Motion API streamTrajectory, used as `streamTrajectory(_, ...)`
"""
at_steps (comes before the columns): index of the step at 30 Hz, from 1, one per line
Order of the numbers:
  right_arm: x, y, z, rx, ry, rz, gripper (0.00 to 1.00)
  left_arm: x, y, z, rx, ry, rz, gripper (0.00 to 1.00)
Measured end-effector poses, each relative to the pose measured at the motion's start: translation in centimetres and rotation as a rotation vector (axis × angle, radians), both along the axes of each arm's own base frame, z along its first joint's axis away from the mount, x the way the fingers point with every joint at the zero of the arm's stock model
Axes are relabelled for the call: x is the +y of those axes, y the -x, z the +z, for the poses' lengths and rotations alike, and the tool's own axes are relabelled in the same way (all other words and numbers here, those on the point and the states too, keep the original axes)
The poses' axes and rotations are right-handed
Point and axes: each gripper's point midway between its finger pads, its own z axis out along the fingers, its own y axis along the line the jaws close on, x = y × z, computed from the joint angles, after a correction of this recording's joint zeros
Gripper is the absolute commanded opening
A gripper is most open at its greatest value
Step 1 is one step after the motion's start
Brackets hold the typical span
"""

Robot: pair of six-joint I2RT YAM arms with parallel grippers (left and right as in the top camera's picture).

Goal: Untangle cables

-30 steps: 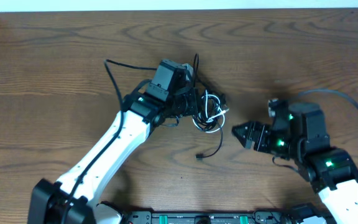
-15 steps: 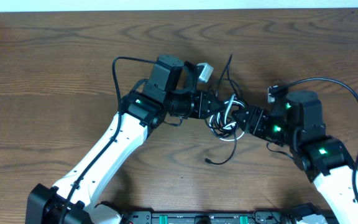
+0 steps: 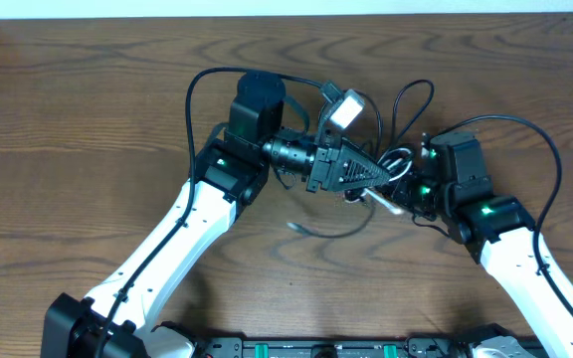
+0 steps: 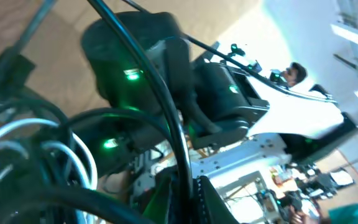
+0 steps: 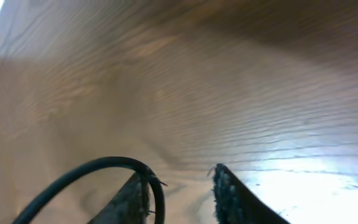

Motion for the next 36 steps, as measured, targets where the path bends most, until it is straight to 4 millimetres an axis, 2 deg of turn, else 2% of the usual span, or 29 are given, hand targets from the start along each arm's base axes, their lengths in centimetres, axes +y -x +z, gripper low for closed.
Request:
streamTrajectory(4, -1.8, 0.7, -0.9, 0.05, 0.074, -0.057, 0.2, 0.1, 0.3, 0.3, 0.008, 0.007, -0.02, 0.08)
streamTrajectory(6, -3.5, 1.4, -1.7, 0.097, 0.123, -0.1, 0.17, 0.1, 0.4, 0.5, 0.001, 0.014, -0.025, 0.07)
streamTrajectory(10, -6.8, 2.7, -2.3, 0.172, 0.198, -0.194, 0.17, 0.1, 0.3, 0.2, 0.004, 0.013, -0.024, 0.08)
streamTrajectory(14, -10.1, 3.6, -2.7, 0.216, 0.272, -0.273, 0.19, 1.0, -0.6, 0.5, -0.023, 0.032, -0.007, 0.08)
streamTrajectory(16, -11.0, 3.8, -2.7, 0.219, 0.291, -0.284, 0.19, 1.7, -1.5, 0.6, -0.03, 0.035, 0.022, 0.08)
streamTrajectory(22, -10.7, 3.9, -2.2, 0.19, 0.299, -0.22, 0.18, 4.9, -5.3, 0.5, -0.029, 0.029, 0.16, 0.08)
streamTrajectory(25, -10.2, 3.9, -2.2, 0.183, 0.286, -0.18, 0.17, 6.1, -6.4, 0.5, -0.03, 0.029, 0.2, 0.07)
streamTrajectory(30, -8.6, 4.2, -2.0, 0.157, 0.247, -0.035, 0.21, 8.0, -8.1, 0.4, -0.021, 0.022, 0.274, 0.08)
streamTrajectory(32, -7.6, 4.2, -1.8, 0.136, 0.223, 0.044, 0.22, 8.5, -9.0, -0.3, 0.025, -0.004, 0.329, 0.08)
streamTrajectory(35, -6.0, 4.3, -1.3, 0.092, 0.16, 0.159, 0.22, 8.9, -10.3, -2.8, 0.162, -0.093, 0.439, 0.09)
streamTrajectory(36, -5.6, 4.2, -1.2, 0.079, 0.14, 0.183, 0.21, 9.1, -10.7, -3.8, 0.211, -0.134, 0.481, 0.17)
